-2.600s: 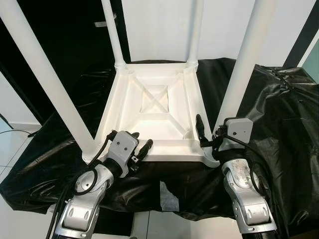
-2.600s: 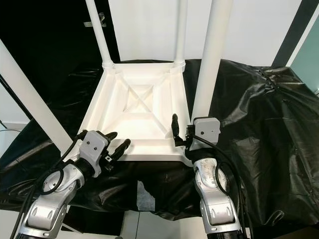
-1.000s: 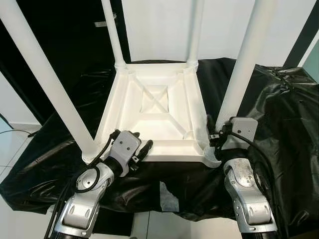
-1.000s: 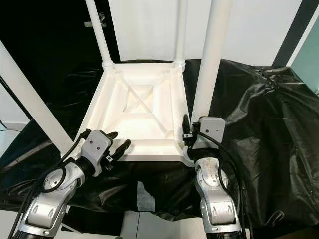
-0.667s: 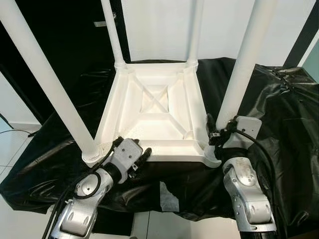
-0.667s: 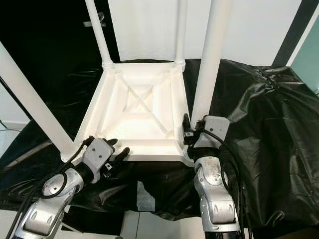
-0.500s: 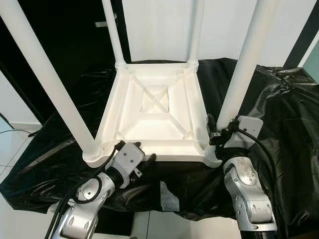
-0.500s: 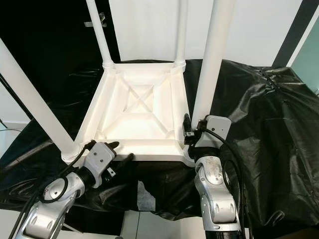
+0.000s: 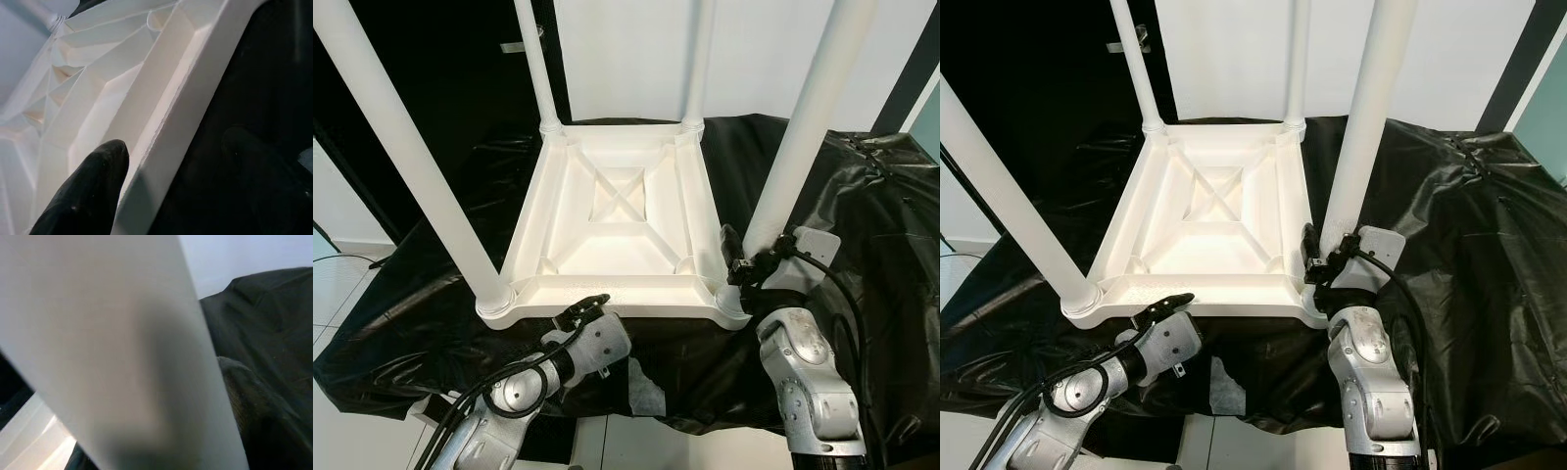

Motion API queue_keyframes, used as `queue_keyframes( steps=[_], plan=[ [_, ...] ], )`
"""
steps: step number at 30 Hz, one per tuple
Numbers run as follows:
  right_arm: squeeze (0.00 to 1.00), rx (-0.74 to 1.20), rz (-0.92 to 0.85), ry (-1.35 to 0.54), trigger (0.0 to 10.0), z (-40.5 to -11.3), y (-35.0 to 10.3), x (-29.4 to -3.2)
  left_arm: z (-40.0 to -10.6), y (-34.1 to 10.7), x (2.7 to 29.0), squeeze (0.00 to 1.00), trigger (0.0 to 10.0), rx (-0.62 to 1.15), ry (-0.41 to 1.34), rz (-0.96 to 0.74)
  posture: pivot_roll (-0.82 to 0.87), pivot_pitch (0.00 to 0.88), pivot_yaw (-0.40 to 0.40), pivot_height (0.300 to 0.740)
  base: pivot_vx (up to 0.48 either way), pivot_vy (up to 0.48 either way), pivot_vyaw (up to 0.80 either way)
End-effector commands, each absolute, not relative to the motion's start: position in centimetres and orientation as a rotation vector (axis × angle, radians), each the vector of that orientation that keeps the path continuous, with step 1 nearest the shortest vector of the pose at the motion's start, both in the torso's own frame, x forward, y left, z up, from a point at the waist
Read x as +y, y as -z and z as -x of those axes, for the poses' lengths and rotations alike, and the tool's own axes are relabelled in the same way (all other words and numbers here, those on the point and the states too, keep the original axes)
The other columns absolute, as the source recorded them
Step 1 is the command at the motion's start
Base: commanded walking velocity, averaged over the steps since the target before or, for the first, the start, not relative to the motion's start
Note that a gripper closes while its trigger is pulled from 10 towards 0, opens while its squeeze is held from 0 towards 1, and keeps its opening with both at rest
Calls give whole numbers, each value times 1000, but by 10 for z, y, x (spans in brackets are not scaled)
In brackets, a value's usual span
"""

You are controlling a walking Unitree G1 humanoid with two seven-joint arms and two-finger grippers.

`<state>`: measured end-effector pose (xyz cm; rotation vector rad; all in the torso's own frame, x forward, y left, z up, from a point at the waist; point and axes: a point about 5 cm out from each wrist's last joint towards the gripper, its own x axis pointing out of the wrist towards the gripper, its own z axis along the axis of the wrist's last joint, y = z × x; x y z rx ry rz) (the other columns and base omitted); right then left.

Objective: Building children table

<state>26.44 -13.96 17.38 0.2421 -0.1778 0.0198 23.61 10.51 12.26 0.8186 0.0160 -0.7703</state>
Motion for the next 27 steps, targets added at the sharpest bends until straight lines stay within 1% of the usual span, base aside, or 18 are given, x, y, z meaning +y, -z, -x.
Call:
queue_keyframes(
  steps=[1,6,9,17,20,23,27],
  plan=[
    [0,-233,-395,-49,10000,-261,-186,-132,-241,-122,109,0,10000,-24,627,-873,56,0,19,740,0,0,0],
    [0,-243,-468,-79,10000,-260,-191,-130,-244,-125,108,0,10000,-52,586,-943,55,0,22,740,0,0,0],
    [0,-255,-574,-113,10000,-258,-197,-130,-247,-126,104,0,10000,-87,567,-1028,51,0,20,740,0,0,0],
    [0,-254,-634,-142,10000,-256,-198,-132,-250,-128,100,0,10000,-111,527,-1072,45,0,25,740,0,0,0],
    [0,-247,-652,-150,10000,-254,-197,-132,-254,-133,99,0,10000,-154,461,-1128,40,0,31,740,0,0,0],
    [0,-246,-665,-155,10000,-254,-197,-133,-256,-134,97,0,10000,-164,443,-1131,38,0,30,740,0,0,0],
    [0,-243,-692,-161,10000,-254,-198,-134,-260,-138,88,0,10000,-225,402,-1174,38,0,30,740,0,0,0]
  ],
)
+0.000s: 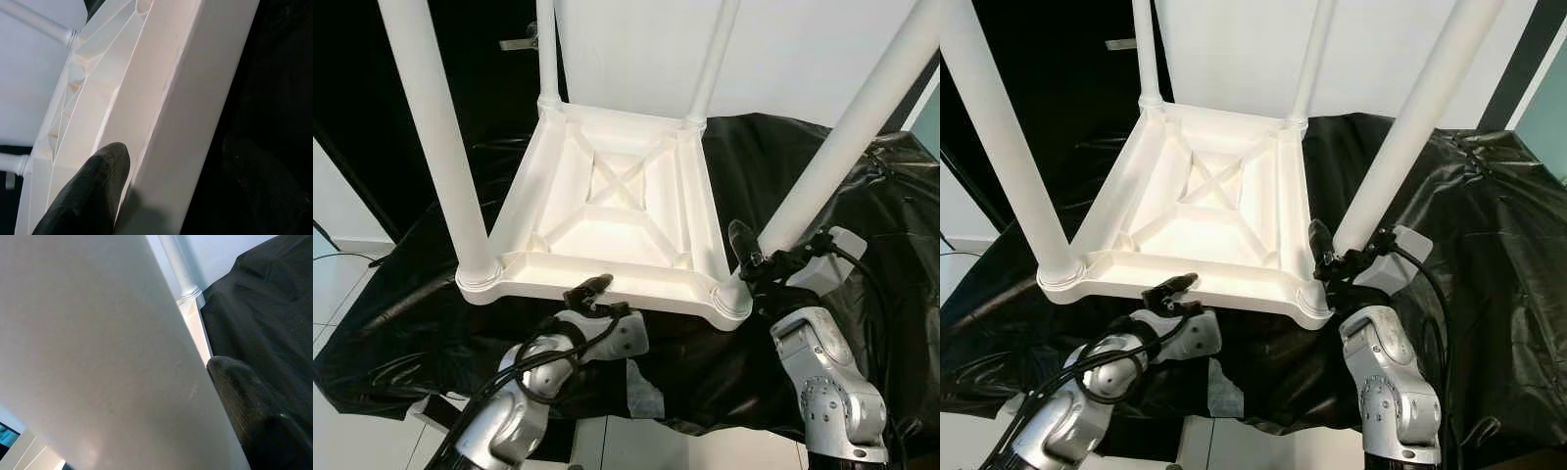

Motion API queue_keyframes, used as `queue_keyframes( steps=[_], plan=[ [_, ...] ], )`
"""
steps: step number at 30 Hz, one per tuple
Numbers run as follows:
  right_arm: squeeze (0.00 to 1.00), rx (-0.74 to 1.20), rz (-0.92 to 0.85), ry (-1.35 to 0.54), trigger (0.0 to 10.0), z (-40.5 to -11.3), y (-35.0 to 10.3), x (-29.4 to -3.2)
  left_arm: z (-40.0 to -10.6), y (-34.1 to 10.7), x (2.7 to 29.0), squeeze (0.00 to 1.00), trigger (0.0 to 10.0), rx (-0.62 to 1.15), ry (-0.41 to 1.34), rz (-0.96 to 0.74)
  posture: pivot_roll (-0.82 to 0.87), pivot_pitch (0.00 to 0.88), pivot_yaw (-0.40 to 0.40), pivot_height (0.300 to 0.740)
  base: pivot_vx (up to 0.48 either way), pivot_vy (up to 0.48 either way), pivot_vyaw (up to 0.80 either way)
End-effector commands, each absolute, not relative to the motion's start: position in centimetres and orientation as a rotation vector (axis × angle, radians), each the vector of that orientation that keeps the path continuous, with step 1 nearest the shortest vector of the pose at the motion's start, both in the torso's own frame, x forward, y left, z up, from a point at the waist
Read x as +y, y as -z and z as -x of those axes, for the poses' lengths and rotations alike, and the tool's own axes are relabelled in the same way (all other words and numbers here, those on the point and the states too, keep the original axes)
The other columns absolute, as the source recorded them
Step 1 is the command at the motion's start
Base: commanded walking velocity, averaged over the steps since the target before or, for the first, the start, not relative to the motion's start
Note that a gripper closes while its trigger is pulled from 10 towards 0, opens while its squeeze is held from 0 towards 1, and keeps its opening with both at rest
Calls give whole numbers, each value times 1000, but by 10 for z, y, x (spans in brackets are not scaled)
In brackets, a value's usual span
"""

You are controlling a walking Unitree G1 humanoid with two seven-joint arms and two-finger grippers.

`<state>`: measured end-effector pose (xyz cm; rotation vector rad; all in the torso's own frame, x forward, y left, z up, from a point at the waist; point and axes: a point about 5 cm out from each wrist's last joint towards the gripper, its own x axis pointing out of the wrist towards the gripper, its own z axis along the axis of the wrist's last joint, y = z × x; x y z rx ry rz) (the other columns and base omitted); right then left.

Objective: Building children table

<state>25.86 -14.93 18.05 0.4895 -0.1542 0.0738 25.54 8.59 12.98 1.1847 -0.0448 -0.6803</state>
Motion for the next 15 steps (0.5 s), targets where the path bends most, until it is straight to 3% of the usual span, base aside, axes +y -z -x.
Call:
queue_keyframes(
  steps=[1,15],
  plan=[
    [0,-243,-700,-161,10000,-255,-199,-134,-261,-140,86,0,10000,-244,383,-1167,37,0,28,740,0,0,0],
    [0,-222,-703,-205,10000,-262,-205,-134,-250,-155,87,0,10000,-516,175,-1152,29,0,13,740,0,0,0]
  ],
)
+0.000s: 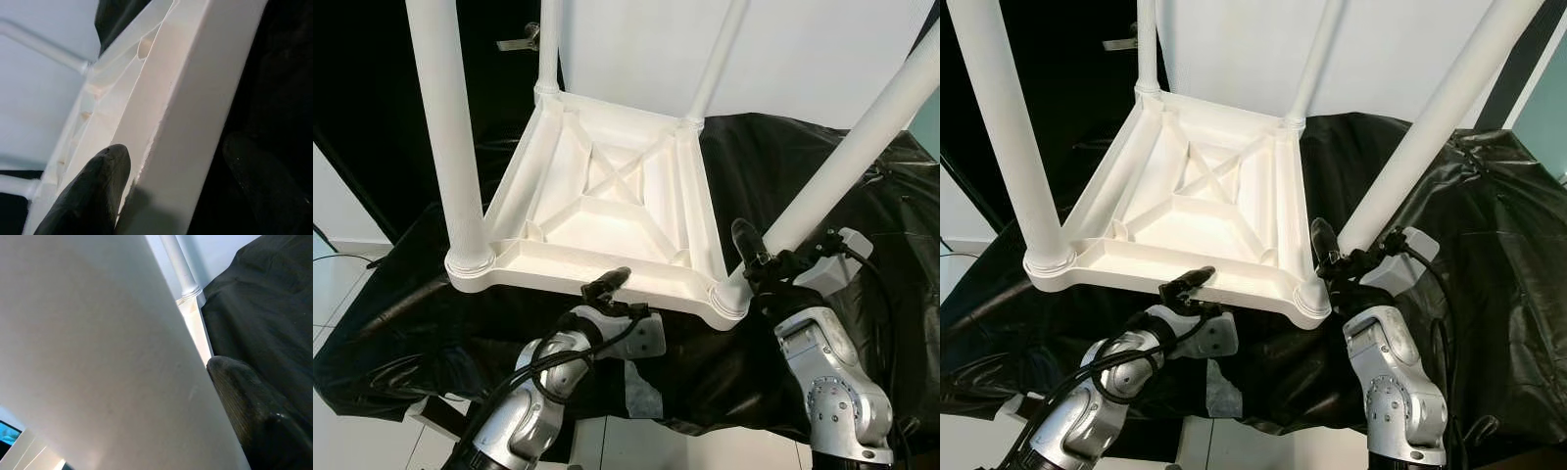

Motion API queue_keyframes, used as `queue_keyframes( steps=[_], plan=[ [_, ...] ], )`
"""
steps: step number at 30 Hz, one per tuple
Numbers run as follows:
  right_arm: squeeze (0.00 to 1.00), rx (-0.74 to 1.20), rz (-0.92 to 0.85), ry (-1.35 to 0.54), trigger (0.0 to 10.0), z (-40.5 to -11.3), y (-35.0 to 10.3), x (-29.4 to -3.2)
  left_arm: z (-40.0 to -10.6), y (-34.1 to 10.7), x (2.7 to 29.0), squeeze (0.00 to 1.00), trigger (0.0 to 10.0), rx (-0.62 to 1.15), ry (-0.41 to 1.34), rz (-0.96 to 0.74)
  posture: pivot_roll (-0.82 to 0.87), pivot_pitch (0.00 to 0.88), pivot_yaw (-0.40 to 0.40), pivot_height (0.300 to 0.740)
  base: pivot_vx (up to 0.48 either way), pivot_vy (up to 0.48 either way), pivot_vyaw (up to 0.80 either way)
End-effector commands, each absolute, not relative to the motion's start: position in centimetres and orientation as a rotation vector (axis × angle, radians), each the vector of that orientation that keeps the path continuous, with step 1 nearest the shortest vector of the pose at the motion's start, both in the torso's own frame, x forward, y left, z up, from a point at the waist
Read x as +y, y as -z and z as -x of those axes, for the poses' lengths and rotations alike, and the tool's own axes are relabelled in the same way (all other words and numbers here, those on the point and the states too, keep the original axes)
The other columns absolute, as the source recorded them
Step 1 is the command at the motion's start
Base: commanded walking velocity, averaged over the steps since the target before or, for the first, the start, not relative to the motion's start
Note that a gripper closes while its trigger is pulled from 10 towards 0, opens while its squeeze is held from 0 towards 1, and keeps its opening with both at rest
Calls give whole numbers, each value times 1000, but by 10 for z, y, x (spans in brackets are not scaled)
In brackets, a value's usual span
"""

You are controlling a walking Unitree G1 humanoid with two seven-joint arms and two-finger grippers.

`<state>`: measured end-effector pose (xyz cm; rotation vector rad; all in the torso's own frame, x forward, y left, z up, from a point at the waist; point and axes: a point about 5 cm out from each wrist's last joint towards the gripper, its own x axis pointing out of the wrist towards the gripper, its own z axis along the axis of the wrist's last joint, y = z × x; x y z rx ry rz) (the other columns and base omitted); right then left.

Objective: Building children table

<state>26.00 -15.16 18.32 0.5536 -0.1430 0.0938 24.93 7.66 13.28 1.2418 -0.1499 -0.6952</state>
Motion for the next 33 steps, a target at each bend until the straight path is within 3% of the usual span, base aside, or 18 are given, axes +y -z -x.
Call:
queue_keyframes(
  steps=[1,4,11,21,33],
  plan=[
    [0,-222,-703,-205,10000,-262,-205,-134,-250,-155,87,0,10000,-516,175,-1152,29,0,13,740,0,0,0],
    [0,-215,-692,-222,10000,-266,-209,-134,-252,-158,94,0,10000,-562,66,-1211,28,0,1,740,0,0,0],
    [0,-217,-696,-242,10000,-268,-214,-132,-264,-152,101,0,10000,-479,-67,-1279,23,0,-6,740,0,0,0],
    [0,-211,-703,-256,10000,-267,-217,-128,-270,-149,95,0,10000,-490,-54,-1333,13,0,0,740,0,0,0],
    [0,-149,-657,-297,10000,-271,-211,-122,-285,-146,65,0,10000,-736,-46,-1478,18,0,-11,740,0,0,0]
  ],
)
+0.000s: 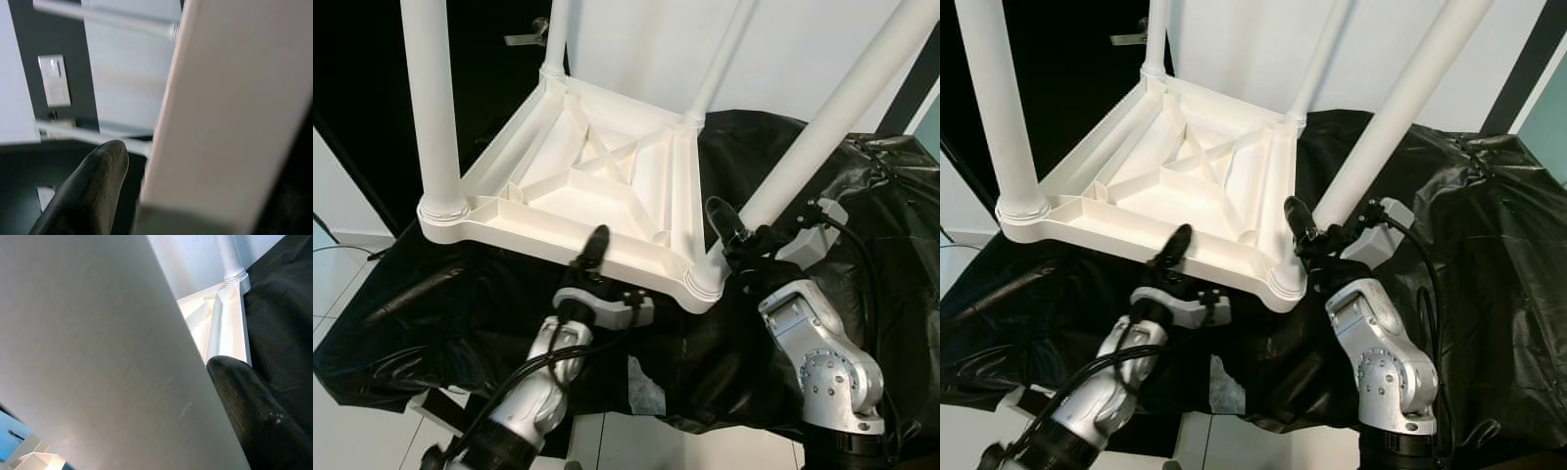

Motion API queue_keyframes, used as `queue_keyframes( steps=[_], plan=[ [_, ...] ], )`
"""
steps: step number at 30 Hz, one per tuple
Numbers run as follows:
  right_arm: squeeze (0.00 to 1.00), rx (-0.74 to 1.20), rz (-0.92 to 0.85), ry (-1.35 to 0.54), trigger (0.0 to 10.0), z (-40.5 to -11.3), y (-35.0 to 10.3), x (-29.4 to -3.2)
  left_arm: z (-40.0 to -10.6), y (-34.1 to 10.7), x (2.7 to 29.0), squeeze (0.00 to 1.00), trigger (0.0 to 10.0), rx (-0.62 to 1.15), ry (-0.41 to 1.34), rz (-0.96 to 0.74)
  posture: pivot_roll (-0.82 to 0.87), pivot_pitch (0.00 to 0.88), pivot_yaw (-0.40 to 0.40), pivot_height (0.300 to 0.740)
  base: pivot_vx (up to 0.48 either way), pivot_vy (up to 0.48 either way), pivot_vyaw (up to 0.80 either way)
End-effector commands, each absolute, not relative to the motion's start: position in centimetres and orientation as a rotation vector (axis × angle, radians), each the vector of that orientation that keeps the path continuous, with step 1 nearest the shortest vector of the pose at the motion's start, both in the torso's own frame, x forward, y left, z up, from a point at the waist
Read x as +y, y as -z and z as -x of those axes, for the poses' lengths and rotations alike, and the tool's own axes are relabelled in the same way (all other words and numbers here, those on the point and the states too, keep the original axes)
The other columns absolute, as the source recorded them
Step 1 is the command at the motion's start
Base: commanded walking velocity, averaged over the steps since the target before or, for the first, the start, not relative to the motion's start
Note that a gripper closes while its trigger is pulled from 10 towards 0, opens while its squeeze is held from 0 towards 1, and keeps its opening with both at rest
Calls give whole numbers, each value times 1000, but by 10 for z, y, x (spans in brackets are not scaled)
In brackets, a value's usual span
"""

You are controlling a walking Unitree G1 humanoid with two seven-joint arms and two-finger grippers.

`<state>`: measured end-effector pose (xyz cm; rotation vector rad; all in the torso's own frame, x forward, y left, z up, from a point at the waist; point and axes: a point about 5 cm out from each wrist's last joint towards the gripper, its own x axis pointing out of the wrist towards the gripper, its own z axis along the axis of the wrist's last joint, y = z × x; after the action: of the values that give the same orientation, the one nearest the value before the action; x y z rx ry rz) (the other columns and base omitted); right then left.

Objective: Building children table

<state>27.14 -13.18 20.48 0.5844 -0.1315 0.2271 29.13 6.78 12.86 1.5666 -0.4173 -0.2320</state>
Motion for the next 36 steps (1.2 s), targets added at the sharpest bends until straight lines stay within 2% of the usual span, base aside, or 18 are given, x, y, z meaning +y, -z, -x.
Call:
queue_keyframes(
  steps=[1,6,9,17,18,19,21,29,36],
  plan=[
    [0,-149,-655,-306,10000,-271,-212,-121,-289,-146,61,0,10000,-742,-45,-1485,14,0,-9,740,0,0,0],
    [0,-152,-656,-312,10000,-270,-213,-120,-296,-145,59,0,10000,-713,-54,-1468,12,0,-8,740,0,0,0],
    [0,-163,-663,-313,10000,-269,-215,-119,-307,-144,65,0,10000,-617,-80,-1420,1,0,2,740,0,0,0],
    [0,-165,-668,-312,10000,-269,-216,-119,-319,-143,78,0,10000,-498,-123,-1372,0,0,-1,740,0,0,0],
    [0,-164,-669,-313,10000,-268,-216,-119,-322,-142,82,0,7686,-466,-125,-1345,0,0,-2,740,0,0,0],
    [0,-164,-670,-314,10000,-268,-216,-119,-323,-140,85,0,314,-449,-119,-1328,-1,0,-2,740,0,0,0],
    [0,-163,-670,-315,10000,-268,-216,-119,-323,-139,88,0,0,-438,-117,-1311,-1,0,-2,740,0,0,0],
    [0,-142,-676,-326,10000,-267,-214,-118,-323,-138,87,0,0,-495,-120,-1343,-3,0,-10,740,0,0,0],
    [0,-115,-508,-357,10000,-264,-216,-117,-322,-137,85,0,0,-515,-119,-1341,-21,0,-7,740,0,0,0]
  ],
)
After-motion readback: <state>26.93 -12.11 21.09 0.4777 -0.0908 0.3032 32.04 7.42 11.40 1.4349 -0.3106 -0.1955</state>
